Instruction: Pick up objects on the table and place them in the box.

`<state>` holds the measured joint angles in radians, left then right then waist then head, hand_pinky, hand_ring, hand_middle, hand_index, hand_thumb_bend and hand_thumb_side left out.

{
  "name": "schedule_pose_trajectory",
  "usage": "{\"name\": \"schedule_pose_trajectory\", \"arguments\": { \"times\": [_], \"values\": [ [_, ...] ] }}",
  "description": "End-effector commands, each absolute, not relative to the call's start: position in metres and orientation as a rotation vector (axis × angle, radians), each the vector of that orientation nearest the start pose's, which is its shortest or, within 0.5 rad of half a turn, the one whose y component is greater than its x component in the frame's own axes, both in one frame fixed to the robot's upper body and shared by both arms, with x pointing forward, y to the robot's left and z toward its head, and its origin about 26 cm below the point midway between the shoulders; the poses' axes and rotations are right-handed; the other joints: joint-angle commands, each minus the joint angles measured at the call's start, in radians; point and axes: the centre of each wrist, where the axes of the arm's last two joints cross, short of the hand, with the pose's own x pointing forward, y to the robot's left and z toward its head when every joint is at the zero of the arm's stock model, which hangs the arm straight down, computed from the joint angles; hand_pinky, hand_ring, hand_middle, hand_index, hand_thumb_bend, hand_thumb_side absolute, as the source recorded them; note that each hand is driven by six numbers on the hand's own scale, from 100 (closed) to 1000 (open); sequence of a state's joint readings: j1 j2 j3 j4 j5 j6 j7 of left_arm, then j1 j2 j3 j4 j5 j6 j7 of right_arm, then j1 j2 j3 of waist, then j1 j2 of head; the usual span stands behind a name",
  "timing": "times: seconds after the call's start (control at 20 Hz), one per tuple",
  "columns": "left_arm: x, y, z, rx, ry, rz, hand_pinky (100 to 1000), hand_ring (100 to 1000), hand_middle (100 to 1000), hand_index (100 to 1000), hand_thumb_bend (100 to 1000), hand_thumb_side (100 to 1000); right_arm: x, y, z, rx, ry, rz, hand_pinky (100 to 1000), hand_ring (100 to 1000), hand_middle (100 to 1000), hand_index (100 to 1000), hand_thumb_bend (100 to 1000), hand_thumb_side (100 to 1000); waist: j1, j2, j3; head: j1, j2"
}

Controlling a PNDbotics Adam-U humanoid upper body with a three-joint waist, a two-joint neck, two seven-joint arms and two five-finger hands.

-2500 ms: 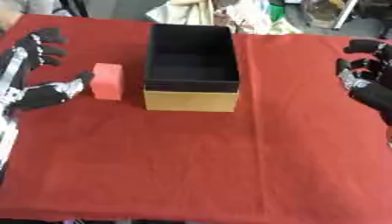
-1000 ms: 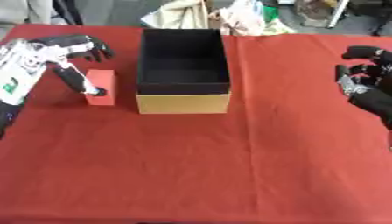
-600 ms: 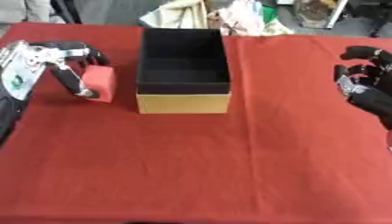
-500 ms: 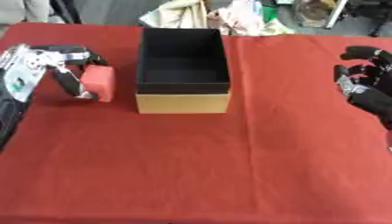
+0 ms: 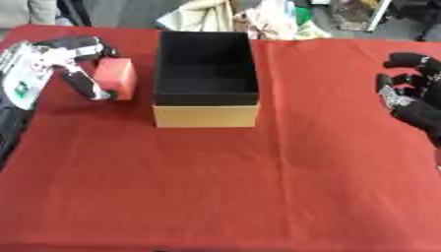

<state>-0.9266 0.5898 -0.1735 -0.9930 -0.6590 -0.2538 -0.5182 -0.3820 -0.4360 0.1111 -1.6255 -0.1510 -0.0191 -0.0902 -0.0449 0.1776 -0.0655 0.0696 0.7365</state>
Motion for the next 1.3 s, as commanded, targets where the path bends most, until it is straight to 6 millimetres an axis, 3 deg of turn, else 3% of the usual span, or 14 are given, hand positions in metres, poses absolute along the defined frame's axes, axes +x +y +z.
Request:
{"name": "schedule_pose_trajectory", "arguments": {
  "times": [0.05,0.25,0.45,0.65,1.0,1.15,1.3],
  "values": [
    [0.459,0.314,0.274,0.812,-1.586,-1.497,725,654,513,763,275,117,0.356,-0.282,0.149,-0.157,-2.002,0.341,428,542,685,765,187,100,0.003,-0.021,0.0,0.002,-0.001],
    [0.456,0.281,0.3,0.845,-1.74,-1.494,729,655,516,759,278,120,0.356,-0.281,0.148,-0.15,-1.999,0.348,428,542,685,765,185,100,0.006,-0.025,-0.003,0.007,0.001],
    [0.462,0.249,0.302,0.847,-1.782,-1.529,732,658,519,758,280,120,0.357,-0.279,0.148,-0.14,-2.0,0.356,428,542,685,765,184,100,0.007,-0.026,-0.01,0.017,-0.001],
    [0.472,0.227,0.284,0.829,-1.737,-1.591,734,662,547,766,283,119,0.358,-0.276,0.149,-0.129,-2.002,0.363,428,542,684,765,182,100,0.008,-0.024,-0.02,0.023,-0.008],
    [0.483,0.208,0.237,0.794,-1.667,-1.641,731,672,584,782,294,118,0.359,-0.273,0.149,-0.117,-2.005,0.363,428,541,684,765,179,100,0.007,-0.02,-0.03,0.027,-0.014],
    [0.484,0.203,0.222,0.771,-1.652,-1.671,737,691,618,799,353,120,0.359,-0.273,0.149,-0.115,-2.006,0.362,428,541,683,765,177,100,0.007,-0.019,-0.03,0.028,-0.017],
    [0.481,0.204,0.216,0.746,-1.648,-1.696,776,768,752,845,454,134,0.359,-0.274,0.149,-0.117,-2.004,0.359,428,541,683,765,175,100,0.007,-0.019,-0.028,0.028,-0.017]
  ]
}}
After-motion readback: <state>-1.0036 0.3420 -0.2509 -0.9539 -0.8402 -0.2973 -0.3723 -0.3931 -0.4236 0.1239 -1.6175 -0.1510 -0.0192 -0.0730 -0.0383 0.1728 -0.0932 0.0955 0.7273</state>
